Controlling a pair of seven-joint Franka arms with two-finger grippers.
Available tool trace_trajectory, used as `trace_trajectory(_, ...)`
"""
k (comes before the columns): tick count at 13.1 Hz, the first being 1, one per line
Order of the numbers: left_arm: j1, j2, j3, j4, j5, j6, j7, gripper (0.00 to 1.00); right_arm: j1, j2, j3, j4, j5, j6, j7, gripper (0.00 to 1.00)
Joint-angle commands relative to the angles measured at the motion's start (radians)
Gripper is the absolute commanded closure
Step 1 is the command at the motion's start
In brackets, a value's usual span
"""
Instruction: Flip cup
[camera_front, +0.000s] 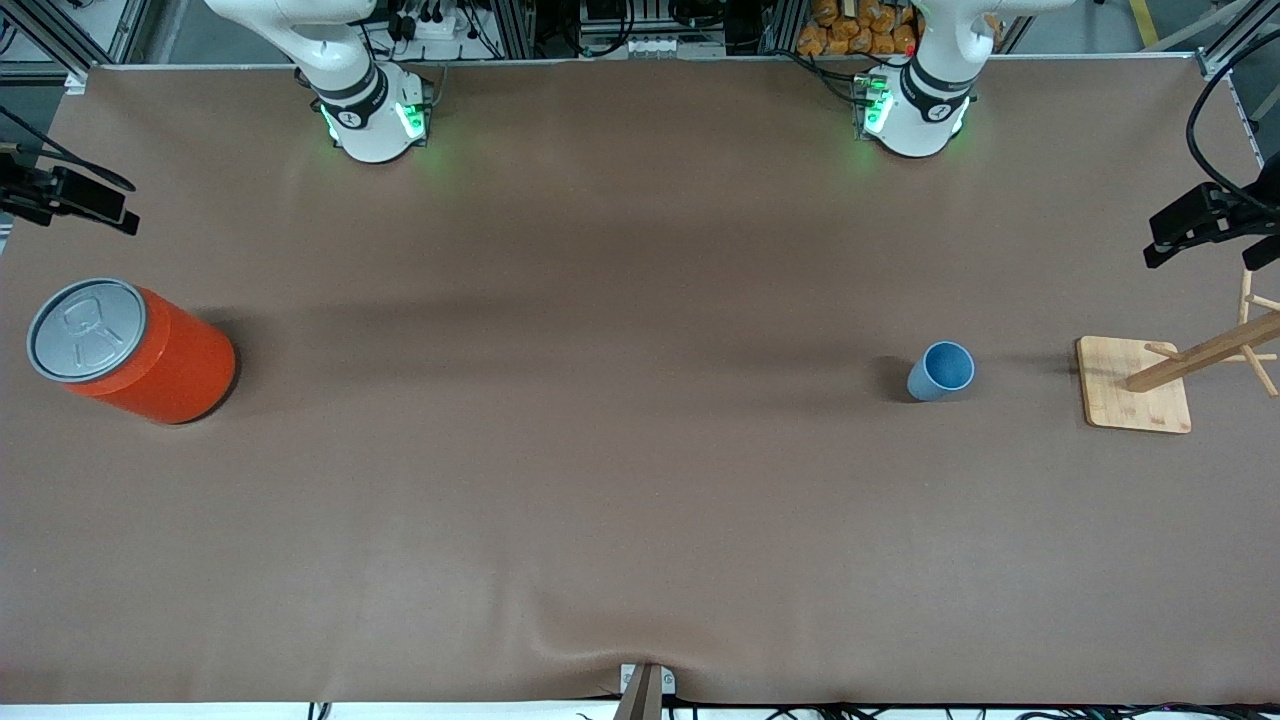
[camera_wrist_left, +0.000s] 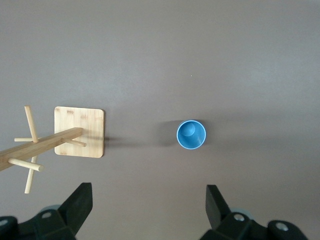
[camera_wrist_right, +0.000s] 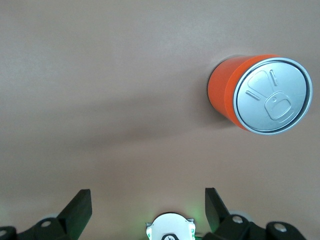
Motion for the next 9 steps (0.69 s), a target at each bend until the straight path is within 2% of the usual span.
trace_trajectory(1, -0.012, -0.026, -0.02, -0.009, -0.003, -0.026, -0.075, 0.0, 0.003, -0.008, -0.001, -0.009, -0.003, 0.002, -0.001, 0.0)
trace_trajectory(2, -0.011, -0.04, -0.043, -0.008, -0.001, -0.029, -0.083, 0.0, 0.003, -0.008, -0.001, -0.01, -0.003, 0.007, -0.001, 0.0)
trace_trajectory(9, -0.011, -0.048, -0.051, -0.013, -0.003, -0.062, -0.152, 0.0, 0.003, -0.013, -0.001, -0.033, -0.005, 0.045, 0.001, 0.0)
